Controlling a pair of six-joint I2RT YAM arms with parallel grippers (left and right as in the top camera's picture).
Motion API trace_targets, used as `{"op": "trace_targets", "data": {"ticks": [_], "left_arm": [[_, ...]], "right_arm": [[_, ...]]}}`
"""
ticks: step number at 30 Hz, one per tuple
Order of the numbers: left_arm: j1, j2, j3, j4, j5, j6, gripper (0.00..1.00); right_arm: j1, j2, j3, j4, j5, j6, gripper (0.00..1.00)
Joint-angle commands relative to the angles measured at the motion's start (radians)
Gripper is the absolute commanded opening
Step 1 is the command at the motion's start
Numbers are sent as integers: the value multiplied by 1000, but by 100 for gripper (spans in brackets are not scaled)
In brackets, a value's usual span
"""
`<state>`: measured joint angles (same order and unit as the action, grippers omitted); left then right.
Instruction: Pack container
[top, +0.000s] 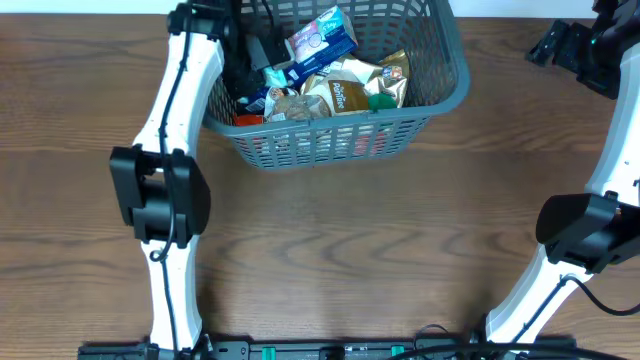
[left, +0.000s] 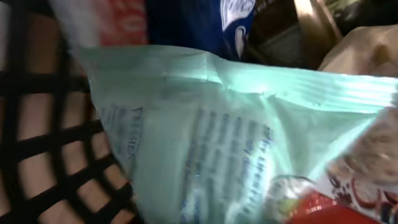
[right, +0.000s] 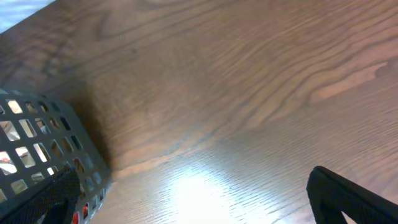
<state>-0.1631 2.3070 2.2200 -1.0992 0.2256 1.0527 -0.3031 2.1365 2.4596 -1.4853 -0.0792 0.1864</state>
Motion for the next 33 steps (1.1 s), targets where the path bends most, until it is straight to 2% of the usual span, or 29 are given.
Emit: {"op": "trace_targets", "data": {"ticks": [1, 2, 3, 6, 9, 13, 17, 20, 25, 33], "left_arm": [[17, 16, -4, -6, -9, -23, 44], [17, 15, -4, -6, -10, -23, 45], [17, 13, -4, -6, -10, -23, 51], [17, -11, -4, -6, -10, -35, 81], [16, -66, -3, -6, -10, -35, 98], [25, -175, 4, -5, -11, -53, 98], [61, -309, 4, 5, -10, -142, 98], [116, -390, 4, 5, -11, -279, 99], [246, -477, 4, -24, -10, -586, 99], [420, -519, 4, -220, 3, -822, 99]], "right_arm": [[3, 3, -3, -4, -8, -8, 99], [3, 3, -3, -3, -8, -8, 99], [3, 3, -3, -3, -8, -8, 99], [3, 3, -3, -3, -8, -8, 99], [3, 3, -3, 2, -8, -18, 99], [3, 3, -3, 12, -8, -58, 99], [7, 3, -3, 36, -12, -95, 99], [18, 3, 2, 74, -59, -127, 99], [50, 3, 37, 121, -106, -152, 99], [121, -3, 85, 50, -100, -210, 99]]}}
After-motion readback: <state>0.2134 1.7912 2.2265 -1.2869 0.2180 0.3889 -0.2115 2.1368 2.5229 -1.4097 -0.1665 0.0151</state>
